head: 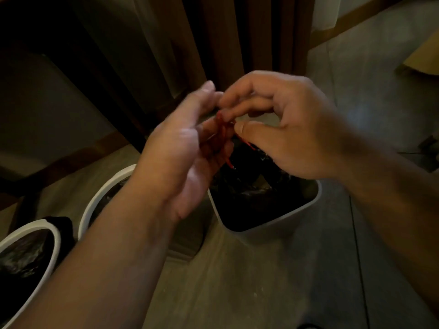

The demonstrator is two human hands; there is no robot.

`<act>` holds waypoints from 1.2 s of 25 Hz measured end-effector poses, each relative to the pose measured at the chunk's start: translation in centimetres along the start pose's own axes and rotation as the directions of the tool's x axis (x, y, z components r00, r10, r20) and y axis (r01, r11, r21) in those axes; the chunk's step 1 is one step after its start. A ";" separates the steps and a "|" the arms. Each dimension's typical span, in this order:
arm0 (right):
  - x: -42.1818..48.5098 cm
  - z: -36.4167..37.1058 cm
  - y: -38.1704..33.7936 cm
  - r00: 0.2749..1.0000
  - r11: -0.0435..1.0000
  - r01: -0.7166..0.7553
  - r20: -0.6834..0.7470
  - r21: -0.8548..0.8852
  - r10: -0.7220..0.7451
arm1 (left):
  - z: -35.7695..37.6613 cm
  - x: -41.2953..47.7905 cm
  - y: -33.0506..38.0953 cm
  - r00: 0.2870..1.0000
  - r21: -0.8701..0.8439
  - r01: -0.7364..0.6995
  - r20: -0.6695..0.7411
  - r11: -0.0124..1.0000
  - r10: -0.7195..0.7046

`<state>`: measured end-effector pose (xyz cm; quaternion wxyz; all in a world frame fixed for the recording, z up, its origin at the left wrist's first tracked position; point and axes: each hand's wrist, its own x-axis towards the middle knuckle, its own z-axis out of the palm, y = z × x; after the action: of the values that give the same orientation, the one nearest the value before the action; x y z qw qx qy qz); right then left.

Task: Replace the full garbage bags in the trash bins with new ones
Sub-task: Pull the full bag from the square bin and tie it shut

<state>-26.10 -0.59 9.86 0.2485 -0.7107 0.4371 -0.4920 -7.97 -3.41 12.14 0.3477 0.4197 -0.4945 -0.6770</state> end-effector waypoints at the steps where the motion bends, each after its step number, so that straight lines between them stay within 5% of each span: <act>1: -0.1 0.2 0.5 0.997 0.999 0.034 -0.075 -0.019 -0.036 | -0.2 0.1 0.0 1.000 -0.085 0.017 -0.023 0.996 -0.019; 4: -0.8 -0.2 3.5 0.948 0.994 0.056 -0.307 -0.095 -0.083 | -1.2 0.4 0.2 0.999 -0.211 0.014 -0.033 0.977 -0.022; 6: -1.4 -0.2 5.9 0.984 0.991 -0.119 -0.139 -0.068 0.109 | -1.6 0.6 0.4 1.000 -0.228 0.000 0.014 0.974 0.003; 8: -2.1 1.2 7.6 0.940 0.948 -0.305 0.129 -0.091 0.315 | -1.6 0.7 0.4 0.997 -0.244 -0.001 0.075 0.970 0.020; 10: -2.4 3.5 8.3 0.927 0.952 -0.300 0.216 -0.061 0.306 | -1.5 0.8 0.3 0.990 -0.263 0.005 0.137 0.965 0.032; 14: -1.2 5.9 7.9 0.991 0.992 -0.125 -0.050 0.024 0.126 | -1.4 0.9 0.1 0.974 -0.253 -0.008 0.218 0.967 0.065; 18: -0.3 7.4 7.8 0.981 0.968 -0.156 -0.086 0.196 0.176 | -2.0 1.0 0.5 0.955 -0.239 -0.043 0.277 0.970 0.110; 26: -1.7 10.4 11.2 0.921 0.924 -0.383 -0.067 0.024 0.383 | -3.5 3.5 3.2 0.991 -0.133 -0.117 0.049 0.984 0.125; 30: -1.8 11.2 11.5 0.876 0.842 -0.481 0.092 0.246 0.474 | -3.6 3.2 3.5 0.983 -0.136 -0.174 0.037 0.975 0.181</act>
<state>-20.42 -5.59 -4.33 0.4604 -0.5474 0.5279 -0.4580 -5.76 -8.55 14.21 0.4217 0.3332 -0.4924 -0.6846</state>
